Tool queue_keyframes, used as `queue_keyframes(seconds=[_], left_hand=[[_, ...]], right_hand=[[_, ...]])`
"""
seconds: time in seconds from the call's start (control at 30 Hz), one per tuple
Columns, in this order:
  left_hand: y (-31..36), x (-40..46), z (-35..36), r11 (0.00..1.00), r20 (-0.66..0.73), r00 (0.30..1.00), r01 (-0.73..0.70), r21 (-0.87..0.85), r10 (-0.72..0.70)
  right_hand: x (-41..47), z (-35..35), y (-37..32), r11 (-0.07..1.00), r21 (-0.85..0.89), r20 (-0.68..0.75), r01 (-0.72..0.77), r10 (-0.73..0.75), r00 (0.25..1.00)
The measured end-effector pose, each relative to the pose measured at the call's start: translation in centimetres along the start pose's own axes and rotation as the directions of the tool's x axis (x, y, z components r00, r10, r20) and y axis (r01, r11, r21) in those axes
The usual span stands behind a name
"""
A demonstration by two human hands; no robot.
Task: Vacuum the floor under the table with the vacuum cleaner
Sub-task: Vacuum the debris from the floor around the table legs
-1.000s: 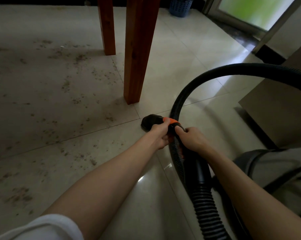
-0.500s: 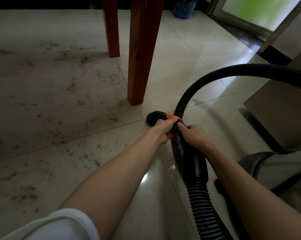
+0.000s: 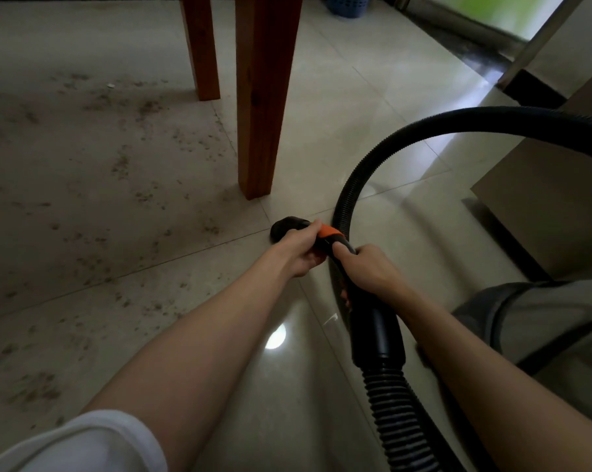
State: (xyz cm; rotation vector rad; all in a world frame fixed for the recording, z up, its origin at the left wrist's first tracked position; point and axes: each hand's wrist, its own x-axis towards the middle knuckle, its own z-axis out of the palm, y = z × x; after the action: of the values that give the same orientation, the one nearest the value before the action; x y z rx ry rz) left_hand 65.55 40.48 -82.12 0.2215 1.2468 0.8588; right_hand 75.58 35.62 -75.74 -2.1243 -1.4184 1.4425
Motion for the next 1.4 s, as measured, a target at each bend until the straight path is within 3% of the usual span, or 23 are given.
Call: queue_keyframes(seconds=[0.27,0.63,0.97,1.07,1.4], left_hand=[[-2.2,-1.7,1.6,0.997,0.072,0.994,0.08,0.005,-0.08],[-4.4,-3.0,0.8,0.998,0.102,0.994,0.045,-0.044,-0.04],[-7.0,-4.1,1.8,0.996,-0.032,0.998,-0.048,-0.08,0.045],[-6.9,-4.3,2.2,0.995,-0.08,0.996,-0.057,-0.08,0.05],[-7.4,-3.7,1.0,0.997,-0.113,0.992,-0.056,-0.059,0.049]], right_hand=[[-1.9,-1.3,3.3,0.993,-0.118,-0.041,0.002,-0.007,0.999],[-3.4,-0.5,5.1,0.998,-0.055,0.006,0.032,-0.032,0.999],[-4.3,-1.8,4.7,0.996,-0.066,0.083,-0.066,0.071,0.994],[-4.0,-2.0,3.8,0.993,0.003,0.135,-0.118,0.116,0.984],[-3.3,-1.0,4.0,0.996,-0.077,0.138,-0.05,0.061,0.989]])
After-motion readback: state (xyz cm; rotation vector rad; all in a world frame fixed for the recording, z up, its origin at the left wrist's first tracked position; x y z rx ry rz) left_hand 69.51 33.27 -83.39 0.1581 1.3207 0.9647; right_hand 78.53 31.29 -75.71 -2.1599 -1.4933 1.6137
